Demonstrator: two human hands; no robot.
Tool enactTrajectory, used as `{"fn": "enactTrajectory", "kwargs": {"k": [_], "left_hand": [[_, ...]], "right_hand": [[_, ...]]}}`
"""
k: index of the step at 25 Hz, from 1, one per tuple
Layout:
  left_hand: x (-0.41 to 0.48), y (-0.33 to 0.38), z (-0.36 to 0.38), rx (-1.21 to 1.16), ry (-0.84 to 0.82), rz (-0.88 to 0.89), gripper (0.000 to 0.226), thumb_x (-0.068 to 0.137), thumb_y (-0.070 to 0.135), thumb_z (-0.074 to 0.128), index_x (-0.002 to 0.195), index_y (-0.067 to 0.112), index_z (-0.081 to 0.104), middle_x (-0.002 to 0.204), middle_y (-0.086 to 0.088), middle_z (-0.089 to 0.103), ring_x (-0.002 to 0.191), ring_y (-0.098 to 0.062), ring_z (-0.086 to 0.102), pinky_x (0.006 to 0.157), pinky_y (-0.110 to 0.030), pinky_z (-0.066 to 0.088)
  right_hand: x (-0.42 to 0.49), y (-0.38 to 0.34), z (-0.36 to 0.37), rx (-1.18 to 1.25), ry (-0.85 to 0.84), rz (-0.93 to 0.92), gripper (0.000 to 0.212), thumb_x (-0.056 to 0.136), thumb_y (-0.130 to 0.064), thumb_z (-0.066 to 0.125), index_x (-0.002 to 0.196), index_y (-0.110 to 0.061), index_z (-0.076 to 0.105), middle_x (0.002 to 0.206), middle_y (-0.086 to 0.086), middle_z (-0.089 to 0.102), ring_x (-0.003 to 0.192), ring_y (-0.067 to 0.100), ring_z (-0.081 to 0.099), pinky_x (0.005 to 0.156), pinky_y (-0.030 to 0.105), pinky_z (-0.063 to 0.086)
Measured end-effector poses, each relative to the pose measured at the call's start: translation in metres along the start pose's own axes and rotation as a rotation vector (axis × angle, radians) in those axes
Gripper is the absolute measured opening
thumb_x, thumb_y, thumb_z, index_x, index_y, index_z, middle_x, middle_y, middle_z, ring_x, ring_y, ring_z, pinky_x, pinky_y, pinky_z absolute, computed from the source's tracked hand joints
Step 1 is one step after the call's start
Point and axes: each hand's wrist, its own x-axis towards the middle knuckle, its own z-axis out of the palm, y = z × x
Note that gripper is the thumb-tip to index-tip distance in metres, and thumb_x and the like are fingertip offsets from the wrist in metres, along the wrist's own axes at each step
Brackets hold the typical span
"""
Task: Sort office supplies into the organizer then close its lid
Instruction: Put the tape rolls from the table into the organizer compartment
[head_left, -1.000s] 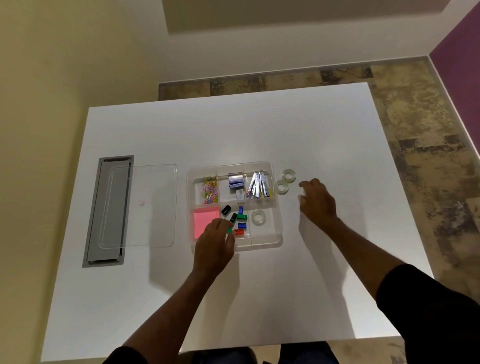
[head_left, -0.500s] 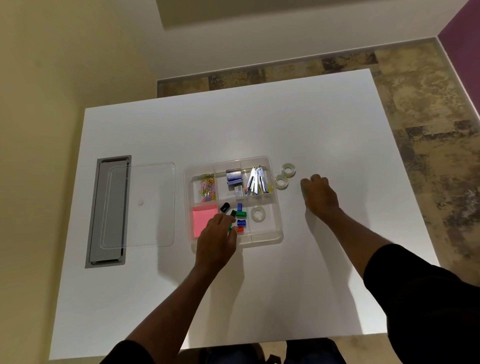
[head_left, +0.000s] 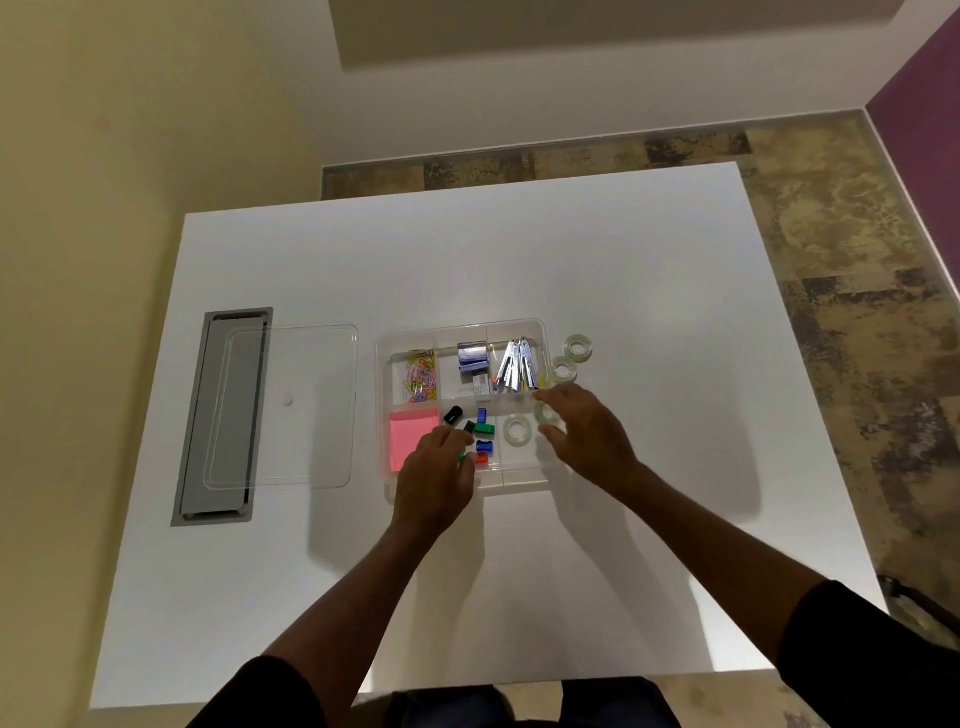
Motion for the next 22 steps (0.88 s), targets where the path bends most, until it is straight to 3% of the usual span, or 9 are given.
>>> {"fn": "enactTrajectory", "kwargs": {"k": [3,7,11,15,18,22], "left_hand": [[-0.001,-0.003,0.0,-0.022,-0.006,-0.013,0.022,0.099,0.019,0.068,0.121,0.014,0.07,0.118,-0.003,0.071,0.105,-0.016,0.065,0.08,-0.023,0.05],[0.001,-0.008,0.001,-0.035,-0.016,-0.006,0.017,0.099,0.021,0.069,0.115,0.015,0.073,0.117,-0.002,0.073,0.105,-0.015,0.064,0.082,-0.025,0.054],[0.002,-0.008,0.0,-0.038,-0.009,0.0,0.017,0.099,0.02,0.069,0.114,0.014,0.074,0.117,-0.004,0.074,0.106,-0.018,0.067,0.083,-0.029,0.056],[0.003,-0.009,0.003,-0.048,-0.016,-0.015,0.019,0.1,0.02,0.068,0.117,0.015,0.072,0.118,-0.003,0.074,0.105,-0.016,0.066,0.084,-0.029,0.058],[0.003,-0.011,0.006,-0.054,-0.026,-0.02,0.019,0.1,0.019,0.068,0.117,0.017,0.071,0.117,-0.002,0.073,0.104,-0.014,0.065,0.082,-0.03,0.059],[0.004,-0.012,0.01,-0.053,-0.038,-0.024,0.017,0.099,0.018,0.067,0.116,0.017,0.071,0.115,-0.001,0.073,0.102,-0.013,0.063,0.08,-0.029,0.058]], "right_hand": [[0.005,-0.012,0.013,-0.152,-0.067,-0.1,0.052,0.082,-0.023,0.088,0.13,-0.014,0.069,0.124,0.008,0.076,0.101,0.027,0.074,0.09,0.038,0.056],[0.011,-0.006,0.032,-0.319,-0.129,-0.118,0.041,0.08,-0.018,0.087,0.118,-0.014,0.073,0.117,0.008,0.079,0.104,0.027,0.075,0.114,0.052,0.042],[0.014,-0.005,0.04,-0.398,-0.14,-0.147,0.034,0.079,-0.013,0.084,0.111,-0.014,0.074,0.114,0.007,0.078,0.11,0.026,0.074,0.123,0.059,0.031],[0.016,-0.002,0.038,-0.309,-0.111,-0.127,0.036,0.078,-0.008,0.085,0.112,-0.014,0.076,0.117,0.007,0.078,0.112,0.027,0.073,0.115,0.055,0.043],[0.018,0.005,0.023,-0.099,0.014,-0.121,0.026,0.082,-0.004,0.081,0.106,-0.012,0.079,0.105,0.007,0.079,0.094,0.025,0.074,0.088,0.039,0.058],[0.024,0.029,0.005,0.169,0.203,0.139,0.014,0.086,-0.01,0.079,0.1,-0.013,0.079,0.098,0.002,0.077,0.086,0.018,0.071,0.081,0.034,0.059]]}}
